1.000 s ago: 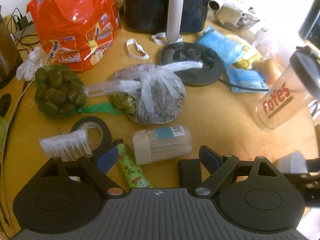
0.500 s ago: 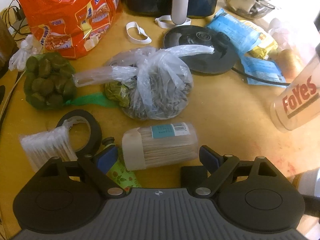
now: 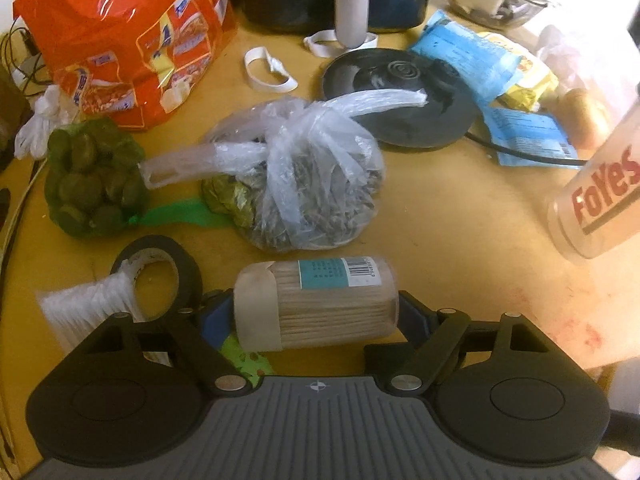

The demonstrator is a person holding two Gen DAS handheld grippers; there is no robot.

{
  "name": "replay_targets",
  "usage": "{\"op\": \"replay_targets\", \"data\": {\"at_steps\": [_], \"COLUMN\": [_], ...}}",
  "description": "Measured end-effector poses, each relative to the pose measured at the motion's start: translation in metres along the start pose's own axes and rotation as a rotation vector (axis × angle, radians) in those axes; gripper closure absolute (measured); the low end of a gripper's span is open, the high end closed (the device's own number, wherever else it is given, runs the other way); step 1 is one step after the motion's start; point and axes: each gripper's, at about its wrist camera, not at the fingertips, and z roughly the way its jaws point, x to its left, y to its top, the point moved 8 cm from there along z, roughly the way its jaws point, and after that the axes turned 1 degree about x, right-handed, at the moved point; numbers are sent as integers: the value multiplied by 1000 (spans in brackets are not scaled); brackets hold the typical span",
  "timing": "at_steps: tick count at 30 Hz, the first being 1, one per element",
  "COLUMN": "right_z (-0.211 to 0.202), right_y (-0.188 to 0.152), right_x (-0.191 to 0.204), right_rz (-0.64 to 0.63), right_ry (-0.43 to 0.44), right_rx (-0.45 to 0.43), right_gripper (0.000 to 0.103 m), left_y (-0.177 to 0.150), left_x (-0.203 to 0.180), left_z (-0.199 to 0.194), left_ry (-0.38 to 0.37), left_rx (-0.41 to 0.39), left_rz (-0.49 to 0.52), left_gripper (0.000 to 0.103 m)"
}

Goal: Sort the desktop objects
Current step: 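Carry the toothpick tube and the jar toward the cardboard box with both tools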

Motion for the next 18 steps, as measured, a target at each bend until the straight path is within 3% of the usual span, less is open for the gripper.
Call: {"op": "replay_targets", "data": {"at_steps": [18], "right_z": [-8], "right_y": [-6], "right_x": [7], "right_rz": [-13], "right_ry": [-11], "right_rx": [-19], "right_gripper": [45], "left_y": [-6], "left_x": [3], "left_z": [-48], "left_ry": [-31], "left_rx": [-47], "left_rz": [-15], "left_gripper": [21]}}
